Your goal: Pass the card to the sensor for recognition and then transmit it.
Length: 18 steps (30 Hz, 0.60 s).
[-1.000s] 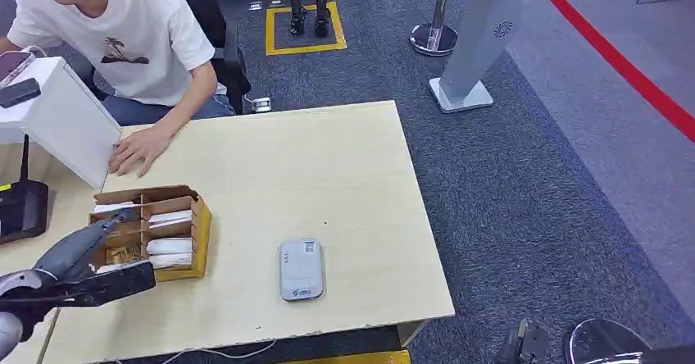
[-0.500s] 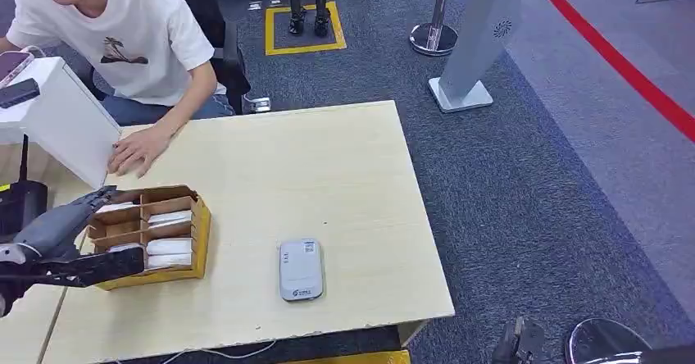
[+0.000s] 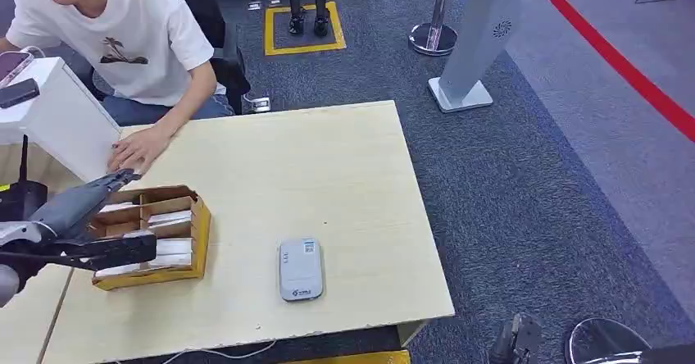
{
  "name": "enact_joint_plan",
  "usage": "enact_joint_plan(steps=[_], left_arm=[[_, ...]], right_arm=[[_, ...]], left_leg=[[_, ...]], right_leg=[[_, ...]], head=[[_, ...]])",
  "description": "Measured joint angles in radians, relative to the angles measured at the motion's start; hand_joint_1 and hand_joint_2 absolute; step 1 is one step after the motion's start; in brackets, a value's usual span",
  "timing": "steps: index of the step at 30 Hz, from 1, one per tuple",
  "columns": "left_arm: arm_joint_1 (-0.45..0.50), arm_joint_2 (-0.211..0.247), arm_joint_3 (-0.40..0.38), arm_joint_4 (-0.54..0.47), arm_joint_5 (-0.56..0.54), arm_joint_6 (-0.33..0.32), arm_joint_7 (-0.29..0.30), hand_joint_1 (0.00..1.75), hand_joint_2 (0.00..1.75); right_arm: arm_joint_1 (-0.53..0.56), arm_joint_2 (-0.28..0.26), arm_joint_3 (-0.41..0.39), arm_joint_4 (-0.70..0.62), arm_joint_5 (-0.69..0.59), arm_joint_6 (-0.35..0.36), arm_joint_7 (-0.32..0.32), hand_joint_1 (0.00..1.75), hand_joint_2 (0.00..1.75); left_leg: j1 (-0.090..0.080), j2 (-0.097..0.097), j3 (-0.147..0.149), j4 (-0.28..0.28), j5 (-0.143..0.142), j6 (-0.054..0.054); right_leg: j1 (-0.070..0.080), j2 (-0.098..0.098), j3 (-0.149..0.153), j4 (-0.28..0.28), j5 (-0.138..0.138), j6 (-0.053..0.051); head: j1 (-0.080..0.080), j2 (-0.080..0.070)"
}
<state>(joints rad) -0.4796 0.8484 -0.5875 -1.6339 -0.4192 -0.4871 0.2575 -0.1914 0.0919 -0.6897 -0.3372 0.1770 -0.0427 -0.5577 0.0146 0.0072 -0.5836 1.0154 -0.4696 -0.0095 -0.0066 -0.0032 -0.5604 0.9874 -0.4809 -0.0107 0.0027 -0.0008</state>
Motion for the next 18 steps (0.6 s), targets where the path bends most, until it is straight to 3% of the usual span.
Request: enact_joint_plan(steps=[6, 11, 15, 18], left_arm=[[-0.038, -0.008, -0.042, 0.004, 0.014, 0.010, -0.009, 0.00, 1.75], [-0.032, -0.007, -0.066, 0.002, 0.031, 0.056, -0.009, 0.00, 1.75], [0.051, 0.018, -0.062, -0.044, 0.020, 0.151, 0.017, 0.00, 1.75], [0.172, 0.050, -0.024, -0.108, 0.003, 0.195, 0.042, 0.00, 1.75]], right_arm=[[0.000, 0.000, 0.000, 0.000, -0.009, 0.000, -0.003, 0.00, 0.00], [0.000, 0.000, 0.000, 0.000, -0.016, 0.000, -0.007, 0.00, 0.00], [0.005, 0.000, 0.000, 0.000, -0.029, 0.000, -0.010, 0.00, 0.00], [0.013, 0.000, -0.001, 0.000, -0.033, 0.000, -0.013, 0.00, 0.00]], left_leg=[[0.000, 0.000, 0.000, 0.000, 0.000, 0.000], [0.000, 0.000, 0.000, 0.000, 0.000, 0.000], [0.000, 0.002, 0.000, 0.000, 0.000, 0.000], [0.000, 0.004, 0.000, 0.000, -0.001, 0.000]], right_leg=[[0.000, 0.000, 0.000, 0.000, 0.000, 0.000], [0.000, 0.000, 0.000, 0.000, 0.000, 0.000], [0.000, 0.002, 0.000, 0.000, 0.000, 0.000], [0.000, 0.004, -0.001, 0.000, 0.000, 0.000]], head=[[0.000, 0.000], [0.000, 0.000], [0.000, 0.000], [0.000, 0.000]])
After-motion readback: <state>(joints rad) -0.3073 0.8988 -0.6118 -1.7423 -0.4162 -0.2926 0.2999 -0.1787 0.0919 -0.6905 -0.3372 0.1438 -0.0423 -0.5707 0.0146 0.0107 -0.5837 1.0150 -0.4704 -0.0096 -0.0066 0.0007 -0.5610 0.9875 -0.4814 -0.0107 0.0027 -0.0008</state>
